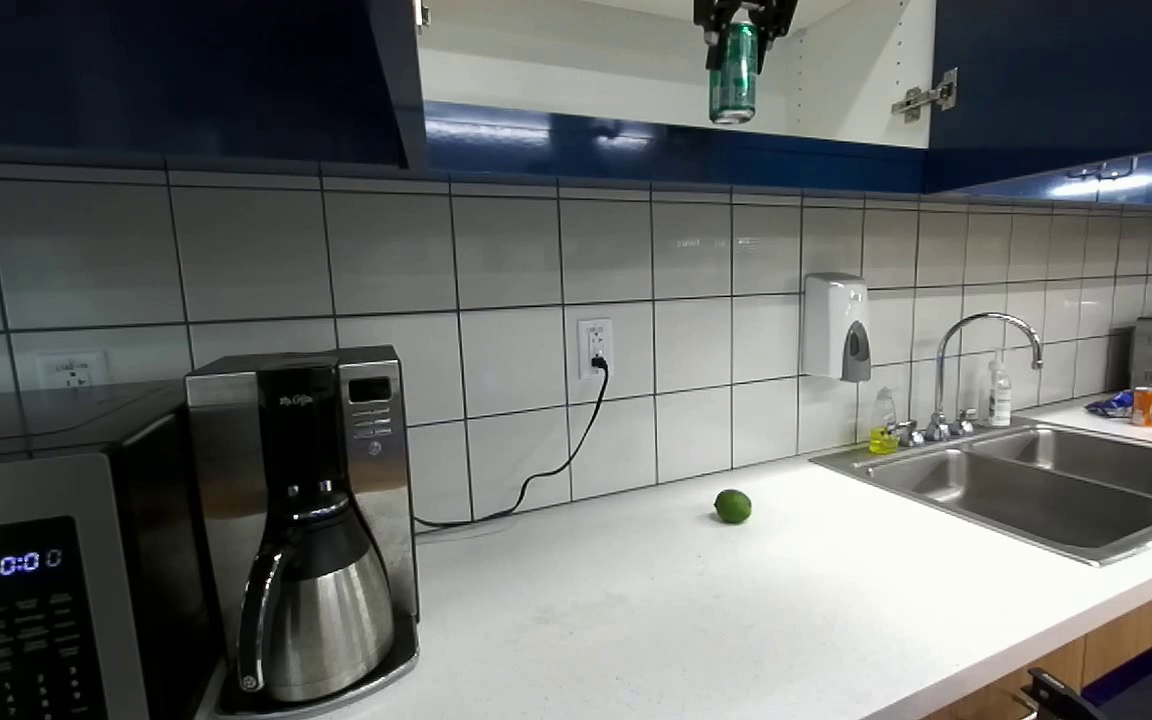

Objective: Move the can of sprite to the bottom shelf of the cabinet

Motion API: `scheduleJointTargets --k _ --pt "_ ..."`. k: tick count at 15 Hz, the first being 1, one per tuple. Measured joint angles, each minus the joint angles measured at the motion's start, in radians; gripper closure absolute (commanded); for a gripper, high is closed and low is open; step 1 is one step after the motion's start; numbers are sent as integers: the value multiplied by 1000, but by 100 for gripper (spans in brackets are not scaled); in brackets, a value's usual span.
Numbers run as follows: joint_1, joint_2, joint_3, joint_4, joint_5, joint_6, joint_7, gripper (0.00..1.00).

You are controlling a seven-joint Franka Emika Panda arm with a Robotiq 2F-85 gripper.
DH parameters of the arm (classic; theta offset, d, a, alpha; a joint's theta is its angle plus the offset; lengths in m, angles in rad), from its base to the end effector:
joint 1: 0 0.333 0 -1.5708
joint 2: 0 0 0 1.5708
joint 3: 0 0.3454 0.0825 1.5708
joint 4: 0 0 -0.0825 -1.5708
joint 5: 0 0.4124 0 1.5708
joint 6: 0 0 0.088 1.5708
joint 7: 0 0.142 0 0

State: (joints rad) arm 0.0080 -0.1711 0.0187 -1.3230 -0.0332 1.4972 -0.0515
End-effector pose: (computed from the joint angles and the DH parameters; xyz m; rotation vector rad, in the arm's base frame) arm 0.4964 0.0098 0.8268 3.0541 0.1073 0.5322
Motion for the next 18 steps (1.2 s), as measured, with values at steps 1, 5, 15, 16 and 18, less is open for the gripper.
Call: scheduleJointTargets --k 1,5,15,16,18 --pt "0 13 1 27 0 -7 6 62" --pt "0 59 7 116 -10 -18 27 62" --pt "1 190 12 281 -13 -19 49 62" --pt "2 203 12 297 -13 -20 51 62" --pt "3 233 12 330 -13 -29 54 62"
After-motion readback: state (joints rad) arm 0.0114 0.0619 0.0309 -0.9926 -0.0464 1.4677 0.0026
